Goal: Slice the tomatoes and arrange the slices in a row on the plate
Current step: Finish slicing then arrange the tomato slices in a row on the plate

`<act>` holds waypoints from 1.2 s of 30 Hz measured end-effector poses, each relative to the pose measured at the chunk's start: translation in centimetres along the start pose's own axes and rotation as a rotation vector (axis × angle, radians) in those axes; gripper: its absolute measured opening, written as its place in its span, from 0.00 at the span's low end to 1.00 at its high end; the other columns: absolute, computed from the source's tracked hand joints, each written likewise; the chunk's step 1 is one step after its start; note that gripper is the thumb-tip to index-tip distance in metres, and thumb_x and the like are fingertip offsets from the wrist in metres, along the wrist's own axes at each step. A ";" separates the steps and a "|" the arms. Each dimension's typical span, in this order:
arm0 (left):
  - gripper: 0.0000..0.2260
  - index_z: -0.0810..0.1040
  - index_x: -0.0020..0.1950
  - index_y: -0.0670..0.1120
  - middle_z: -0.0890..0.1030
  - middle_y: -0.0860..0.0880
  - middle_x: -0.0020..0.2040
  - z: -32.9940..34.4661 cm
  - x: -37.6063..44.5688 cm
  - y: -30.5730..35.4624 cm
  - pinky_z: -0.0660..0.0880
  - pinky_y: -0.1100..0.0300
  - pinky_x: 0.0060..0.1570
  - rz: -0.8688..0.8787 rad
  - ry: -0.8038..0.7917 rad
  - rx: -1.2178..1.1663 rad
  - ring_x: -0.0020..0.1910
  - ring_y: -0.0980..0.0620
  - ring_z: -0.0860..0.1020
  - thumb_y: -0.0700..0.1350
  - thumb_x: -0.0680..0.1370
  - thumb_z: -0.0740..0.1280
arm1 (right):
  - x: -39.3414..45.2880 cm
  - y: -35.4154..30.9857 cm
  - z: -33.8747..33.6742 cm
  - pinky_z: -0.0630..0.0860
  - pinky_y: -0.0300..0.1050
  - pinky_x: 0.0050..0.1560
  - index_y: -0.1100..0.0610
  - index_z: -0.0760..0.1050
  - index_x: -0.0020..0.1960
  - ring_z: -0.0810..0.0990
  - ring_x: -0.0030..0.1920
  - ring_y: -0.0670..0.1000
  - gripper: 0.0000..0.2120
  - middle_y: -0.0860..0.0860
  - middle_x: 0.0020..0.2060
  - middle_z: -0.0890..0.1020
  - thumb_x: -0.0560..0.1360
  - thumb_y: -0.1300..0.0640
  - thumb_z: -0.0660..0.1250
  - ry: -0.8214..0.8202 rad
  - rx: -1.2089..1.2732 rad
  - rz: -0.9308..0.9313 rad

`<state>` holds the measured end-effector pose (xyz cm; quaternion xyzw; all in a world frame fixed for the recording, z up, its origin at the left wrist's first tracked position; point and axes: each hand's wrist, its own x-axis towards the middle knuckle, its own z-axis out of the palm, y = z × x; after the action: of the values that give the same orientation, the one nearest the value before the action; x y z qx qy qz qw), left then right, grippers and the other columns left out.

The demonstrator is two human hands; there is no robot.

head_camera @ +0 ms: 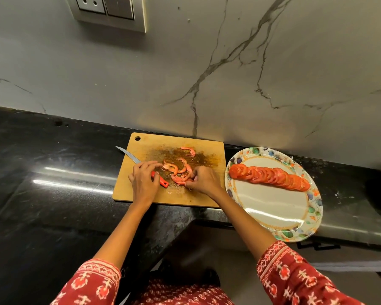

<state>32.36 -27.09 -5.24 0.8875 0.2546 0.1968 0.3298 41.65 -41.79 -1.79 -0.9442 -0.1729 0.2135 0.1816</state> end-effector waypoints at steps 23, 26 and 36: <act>0.11 0.81 0.53 0.46 0.81 0.47 0.52 -0.2 0.1 -0.3 0.70 0.56 0.53 0.045 -0.012 -0.161 0.55 0.47 0.74 0.35 0.74 0.65 | 0.2 1.4 -2.6 0.73 0.46 0.44 0.56 0.78 0.47 0.74 0.47 0.49 0.05 0.51 0.45 0.81 0.71 0.60 0.70 0.159 -0.018 -0.411; 0.07 0.80 0.52 0.47 0.82 0.48 0.46 -0.8 0.3 0.8 0.77 0.60 0.44 -0.117 -0.104 -0.404 0.44 0.52 0.80 0.40 0.76 0.65 | 0.2 0.6 -2.0 0.66 0.41 0.41 0.57 0.78 0.45 0.70 0.45 0.46 0.04 0.50 0.43 0.81 0.70 0.63 0.70 0.225 0.045 -0.509; 0.06 0.79 0.47 0.44 0.82 0.48 0.39 -1.0 0.3 1.9 0.66 0.71 0.20 -0.503 -0.332 -0.349 0.28 0.55 0.76 0.43 0.79 0.63 | 0.4 0.7 0.2 0.78 0.52 0.44 0.53 0.72 0.50 0.77 0.44 0.49 0.12 0.44 0.42 0.78 0.70 0.63 0.69 0.136 0.134 -0.515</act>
<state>32.72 -27.64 -3.19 0.7470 0.3707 0.0028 0.5519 42.06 -42.21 -2.36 -0.8672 -0.3800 0.1073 0.3034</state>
